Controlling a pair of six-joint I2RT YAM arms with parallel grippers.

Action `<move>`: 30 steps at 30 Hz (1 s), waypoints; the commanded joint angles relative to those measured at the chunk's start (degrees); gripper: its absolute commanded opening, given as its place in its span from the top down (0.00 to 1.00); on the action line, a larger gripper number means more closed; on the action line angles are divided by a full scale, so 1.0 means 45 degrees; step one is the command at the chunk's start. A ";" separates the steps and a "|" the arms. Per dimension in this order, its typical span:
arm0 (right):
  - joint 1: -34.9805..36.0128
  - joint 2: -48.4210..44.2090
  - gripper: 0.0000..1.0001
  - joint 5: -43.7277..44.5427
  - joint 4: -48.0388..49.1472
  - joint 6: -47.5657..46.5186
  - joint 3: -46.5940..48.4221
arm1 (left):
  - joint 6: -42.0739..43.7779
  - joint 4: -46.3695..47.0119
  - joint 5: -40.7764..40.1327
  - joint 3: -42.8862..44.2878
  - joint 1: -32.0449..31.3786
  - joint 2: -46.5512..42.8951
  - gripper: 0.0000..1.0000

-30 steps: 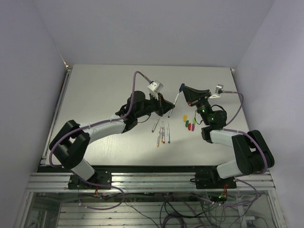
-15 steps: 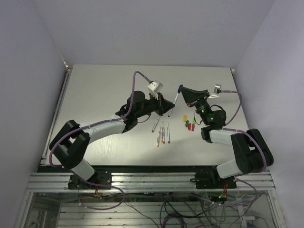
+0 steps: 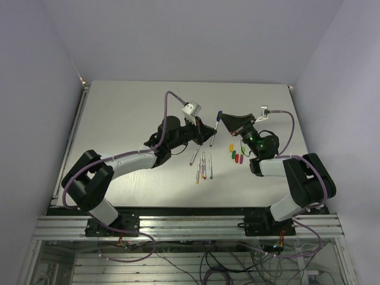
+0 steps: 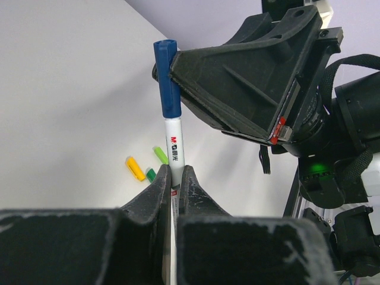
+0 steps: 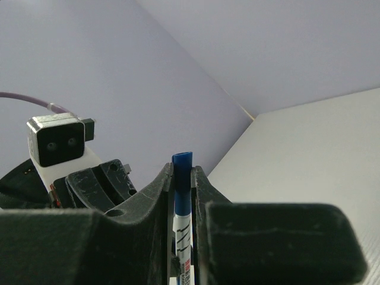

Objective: Insert the pens into the pen caps

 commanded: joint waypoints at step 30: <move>0.1112 -0.1703 1.00 -0.1701 -0.3204 -0.2915 -0.0070 | 0.1401 0.4938 -0.0803 0.1917 -0.0055 -0.1678 0.93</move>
